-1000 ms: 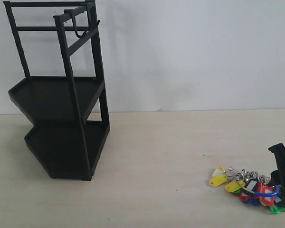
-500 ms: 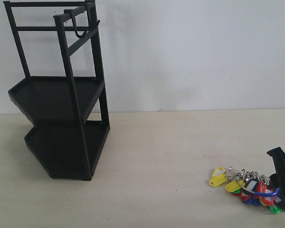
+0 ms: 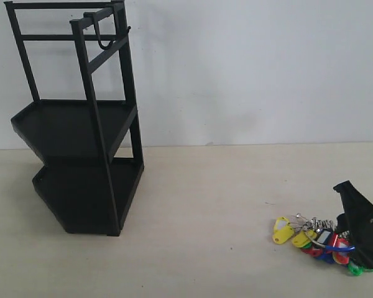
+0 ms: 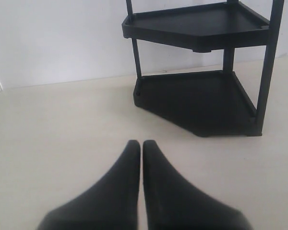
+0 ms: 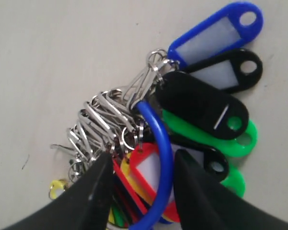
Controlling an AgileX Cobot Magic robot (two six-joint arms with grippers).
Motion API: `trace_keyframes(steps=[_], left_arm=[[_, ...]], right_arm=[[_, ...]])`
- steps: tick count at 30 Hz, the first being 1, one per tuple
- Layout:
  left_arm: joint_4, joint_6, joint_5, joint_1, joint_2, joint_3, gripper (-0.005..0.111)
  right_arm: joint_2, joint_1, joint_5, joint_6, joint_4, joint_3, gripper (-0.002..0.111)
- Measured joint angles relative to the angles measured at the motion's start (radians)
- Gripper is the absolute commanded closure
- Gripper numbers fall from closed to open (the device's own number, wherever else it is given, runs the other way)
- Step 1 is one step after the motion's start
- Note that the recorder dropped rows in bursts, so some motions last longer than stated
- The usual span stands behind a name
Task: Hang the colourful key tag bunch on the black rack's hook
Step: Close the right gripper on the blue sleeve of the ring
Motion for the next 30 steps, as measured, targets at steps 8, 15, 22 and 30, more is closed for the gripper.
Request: trace_keyframes(steps=[8, 15, 22, 30], left_arm=[[0.0, 0.0, 0.0, 0.0, 0.0, 0.0, 0.102], [0.0, 0.0, 0.0, 0.0, 0.0, 0.0, 0.102], [0.0, 0.0, 0.0, 0.0, 0.0, 0.0, 0.102], [0.0, 0.0, 0.0, 0.0, 0.0, 0.0, 0.102]], right_arm=[[0.046, 0.016, -0.021, 0.0, -0.002, -0.027, 0.07], [0.054, 0.016, -0.013, -0.011, -0.002, -0.027, 0.108], [0.03, 0.016, 0.021, -0.251, -0.002, -0.027, 0.108], [-0.122, 0.016, 0.058, -0.574, -0.002, -0.027, 0.108]])
